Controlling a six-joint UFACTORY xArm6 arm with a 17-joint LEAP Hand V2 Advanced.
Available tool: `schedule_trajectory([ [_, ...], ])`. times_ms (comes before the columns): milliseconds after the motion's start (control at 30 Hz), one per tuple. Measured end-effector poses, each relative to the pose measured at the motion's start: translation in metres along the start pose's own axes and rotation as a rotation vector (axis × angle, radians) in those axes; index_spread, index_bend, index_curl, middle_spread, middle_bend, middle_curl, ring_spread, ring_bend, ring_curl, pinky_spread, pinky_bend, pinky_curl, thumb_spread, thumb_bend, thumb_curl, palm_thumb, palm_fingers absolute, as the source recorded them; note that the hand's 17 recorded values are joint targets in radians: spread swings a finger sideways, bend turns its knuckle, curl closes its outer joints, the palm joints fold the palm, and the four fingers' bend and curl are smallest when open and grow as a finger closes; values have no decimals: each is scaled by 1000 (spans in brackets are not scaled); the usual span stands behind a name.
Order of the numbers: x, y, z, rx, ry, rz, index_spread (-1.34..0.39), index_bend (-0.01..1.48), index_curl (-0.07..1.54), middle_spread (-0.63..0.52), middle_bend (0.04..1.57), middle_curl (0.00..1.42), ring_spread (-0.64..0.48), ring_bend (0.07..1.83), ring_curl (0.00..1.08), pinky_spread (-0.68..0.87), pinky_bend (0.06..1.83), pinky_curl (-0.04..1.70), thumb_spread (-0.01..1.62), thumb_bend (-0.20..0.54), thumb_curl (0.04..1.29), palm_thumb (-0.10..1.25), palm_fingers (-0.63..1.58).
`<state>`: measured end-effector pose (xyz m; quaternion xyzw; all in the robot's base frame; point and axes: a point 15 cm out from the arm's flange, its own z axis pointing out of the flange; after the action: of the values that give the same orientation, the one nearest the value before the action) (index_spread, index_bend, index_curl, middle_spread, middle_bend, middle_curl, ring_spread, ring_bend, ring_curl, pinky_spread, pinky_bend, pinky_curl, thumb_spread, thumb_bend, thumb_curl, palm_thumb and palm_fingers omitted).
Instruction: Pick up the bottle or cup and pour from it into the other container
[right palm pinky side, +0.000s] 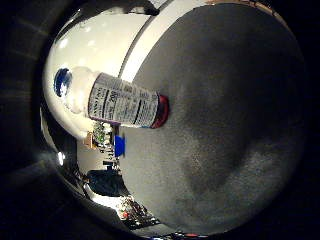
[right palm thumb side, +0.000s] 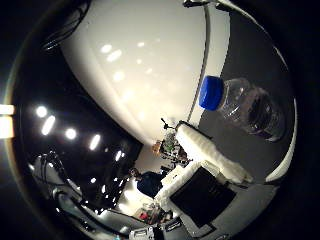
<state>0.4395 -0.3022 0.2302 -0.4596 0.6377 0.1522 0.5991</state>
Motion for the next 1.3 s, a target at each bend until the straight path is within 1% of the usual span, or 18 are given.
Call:
schedule_trajectory([
  [500, -7, 0, 47, -78, -5, -25, -270, 176, 324, -24, 309, 366, 103, 513, 179, 460, 796, -8, 1081, -22, 416, 683, 300],
  [800, -2, 6, 59, -122, 21, -22, -231, 176, 327, -6, 329, 368, 110, 517, 178, 467, 800, -8, 1072, -23, 415, 672, 333],
  [933, 3, 14, 63, -163, 47, -18, -207, 170, 324, 5, 340, 368, 102, 616, 194, 433, 813, -11, 1072, -23, 416, 672, 428],
  [1033, 5, 16, 66, -178, 62, -19, -197, 179, 326, -11, 380, 379, 59, 746, 218, 346, 841, -15, 1068, -18, 417, 683, 585],
  [1067, 5, 16, 67, -181, 62, -15, -201, 179, 331, -25, 410, 389, 22, 829, 240, 282, 866, -14, 1065, -20, 418, 690, 666],
  [1100, 5, 17, 67, -182, 63, -12, -206, 177, 328, -31, 441, 398, -3, 874, 247, 226, 895, -20, 1061, -19, 419, 697, 749],
  [1133, 4, 16, 67, -182, 63, -13, -212, 182, 334, -37, 474, 414, -31, 908, 263, 156, 934, -14, 1055, -17, 421, 711, 799],
  [1200, 3, 16, 68, -185, 65, -15, -231, 195, 353, -63, 556, 449, -80, 981, 294, -58, 1047, -2, 1041, -14, 431, 761, 1043],
  [1233, 2, 16, 69, -188, 63, -15, -236, 201, 364, -67, 562, 457, -86, 991, 305, -102, 1057, 3, 1036, -14, 435, 770, 1053],
  [1267, 2, 17, 71, -193, 64, -16, -250, 231, 396, -76, 628, 487, -102, 1016, 331, -197, 1109, 29, 1022, -11, 444, 800, 1169],
  [1300, 1, 18, 72, -199, 66, -15, -259, 285, 427, -82, 679, 509, -114, 1039, 350, -261, 1143, 51, 1007, -14, 452, 818, 1232],
])
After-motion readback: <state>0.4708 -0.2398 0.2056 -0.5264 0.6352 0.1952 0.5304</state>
